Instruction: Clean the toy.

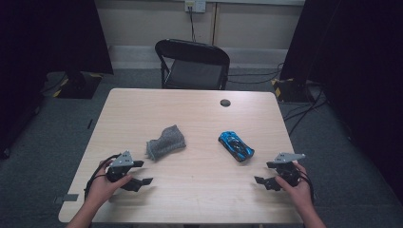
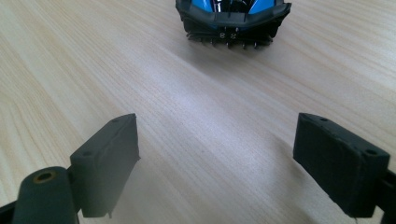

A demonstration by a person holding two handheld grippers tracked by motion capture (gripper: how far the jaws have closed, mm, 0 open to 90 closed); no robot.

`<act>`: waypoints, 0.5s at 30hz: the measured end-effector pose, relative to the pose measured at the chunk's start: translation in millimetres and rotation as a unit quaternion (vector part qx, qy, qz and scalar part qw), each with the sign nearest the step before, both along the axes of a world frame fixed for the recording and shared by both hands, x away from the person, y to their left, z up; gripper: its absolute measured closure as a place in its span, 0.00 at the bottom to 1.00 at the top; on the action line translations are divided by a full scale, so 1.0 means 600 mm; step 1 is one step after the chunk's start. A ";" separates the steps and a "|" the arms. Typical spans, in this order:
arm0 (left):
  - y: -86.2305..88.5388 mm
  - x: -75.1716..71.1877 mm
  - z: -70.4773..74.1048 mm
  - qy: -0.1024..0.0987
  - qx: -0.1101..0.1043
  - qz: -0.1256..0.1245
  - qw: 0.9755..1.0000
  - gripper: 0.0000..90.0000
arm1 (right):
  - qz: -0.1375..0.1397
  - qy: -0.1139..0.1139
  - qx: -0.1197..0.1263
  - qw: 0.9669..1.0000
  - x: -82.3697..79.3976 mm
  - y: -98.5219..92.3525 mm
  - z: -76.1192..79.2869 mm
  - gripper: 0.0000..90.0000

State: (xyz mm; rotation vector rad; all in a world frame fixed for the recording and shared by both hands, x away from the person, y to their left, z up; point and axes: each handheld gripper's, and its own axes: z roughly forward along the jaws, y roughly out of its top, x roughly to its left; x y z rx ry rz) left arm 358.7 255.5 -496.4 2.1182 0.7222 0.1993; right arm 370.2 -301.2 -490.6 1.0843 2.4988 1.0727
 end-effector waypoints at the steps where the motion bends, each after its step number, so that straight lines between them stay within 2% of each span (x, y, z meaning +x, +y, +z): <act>1: -0.001 0.000 -0.001 0.000 0.004 -0.003 1.000 0.20 | 0.001 0.001 0.000 1.000 -0.001 0.001 -0.001 0.15; 5: -0.005 -0.003 -0.006 -0.005 0.018 -0.013 1.000 0.20 | 0.008 0.000 -0.006 1.000 -0.003 0.004 -0.008 0.15; 10: -0.009 -0.006 -0.010 -0.004 0.020 -0.020 1.000 0.20 | 0.011 -0.004 -0.012 1.000 -0.004 0.006 -0.012 0.15; 15: -0.011 -0.008 -0.012 -0.011 0.034 -0.023 0.999 0.20 | 0.016 -0.016 -0.020 1.000 -0.007 0.006 -0.015 0.16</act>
